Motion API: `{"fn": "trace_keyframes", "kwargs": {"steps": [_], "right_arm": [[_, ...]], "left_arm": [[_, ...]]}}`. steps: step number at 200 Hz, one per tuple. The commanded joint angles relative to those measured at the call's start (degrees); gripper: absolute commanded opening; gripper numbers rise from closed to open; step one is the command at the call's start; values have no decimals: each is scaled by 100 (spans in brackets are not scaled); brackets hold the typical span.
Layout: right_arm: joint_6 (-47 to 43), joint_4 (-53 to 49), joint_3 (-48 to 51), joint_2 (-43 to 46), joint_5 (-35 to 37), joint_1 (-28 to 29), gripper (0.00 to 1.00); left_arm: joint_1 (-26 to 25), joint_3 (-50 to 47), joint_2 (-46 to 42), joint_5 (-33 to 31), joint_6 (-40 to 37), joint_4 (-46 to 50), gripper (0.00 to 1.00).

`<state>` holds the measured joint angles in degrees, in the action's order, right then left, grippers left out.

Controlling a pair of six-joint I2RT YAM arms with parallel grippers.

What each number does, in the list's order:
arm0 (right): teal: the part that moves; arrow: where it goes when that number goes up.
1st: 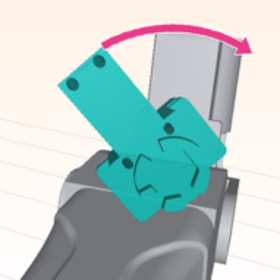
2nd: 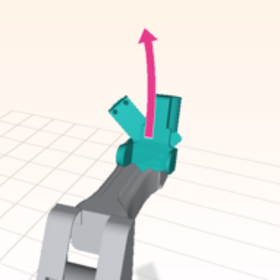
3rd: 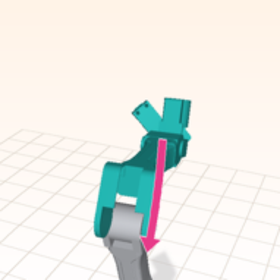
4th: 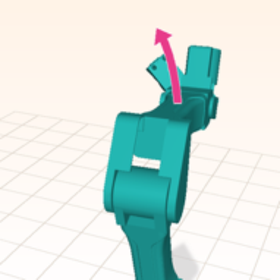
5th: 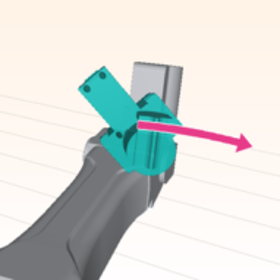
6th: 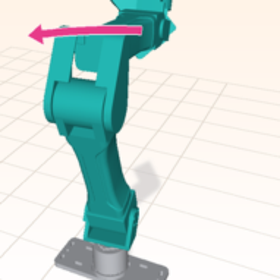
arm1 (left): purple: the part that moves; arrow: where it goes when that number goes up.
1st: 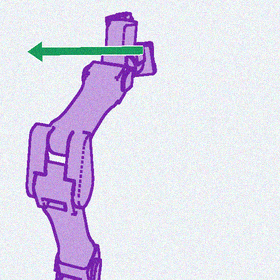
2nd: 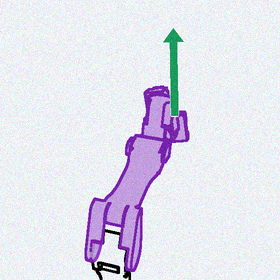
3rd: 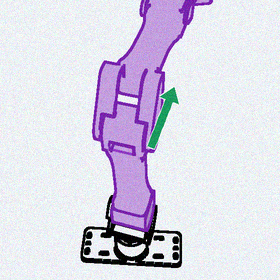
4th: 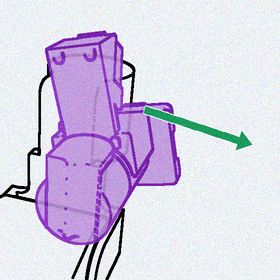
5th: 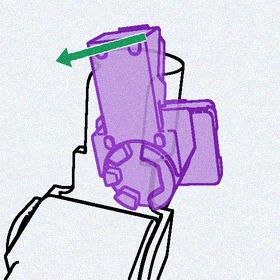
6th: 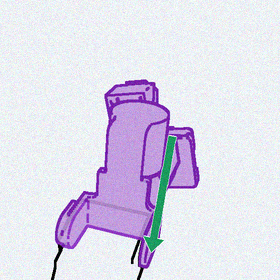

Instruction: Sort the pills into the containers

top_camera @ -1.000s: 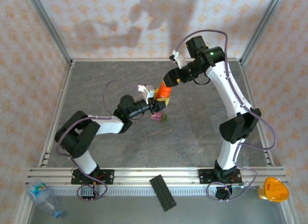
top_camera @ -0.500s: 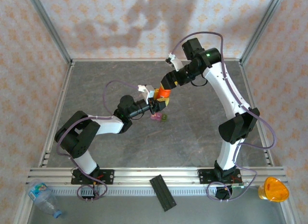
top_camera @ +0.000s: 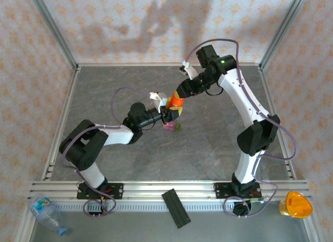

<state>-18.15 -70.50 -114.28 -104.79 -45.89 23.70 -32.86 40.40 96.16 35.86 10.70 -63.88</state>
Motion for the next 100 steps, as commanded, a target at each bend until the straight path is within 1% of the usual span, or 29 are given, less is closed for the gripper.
{"fn": "trace_keyframes", "kwargs": {"steps": [1, 17, 38, 75, 100], "right_arm": [[266, 146, 385, 241, 147, 95, 36], [671, 401, 622, 337, 432, 105, 31], [1581, 950, 1091, 522, 916, 189, 28], [3519, 2159, 2123, 1010, 1665, 490, 27], [4167, 2592, 2431, 1174, 2026, 784, 27]], "left_arm": [[-10, 173, -150, 80, 20, -659, 0], [-10, 174, -159, 37, -23, -645, 0], [-11, 162, -201, -78, -135, -582, 0], [-27, 104, -263, -428, -328, -596, 0], [-29, 117, -245, -489, -412, -558, 0]]}}
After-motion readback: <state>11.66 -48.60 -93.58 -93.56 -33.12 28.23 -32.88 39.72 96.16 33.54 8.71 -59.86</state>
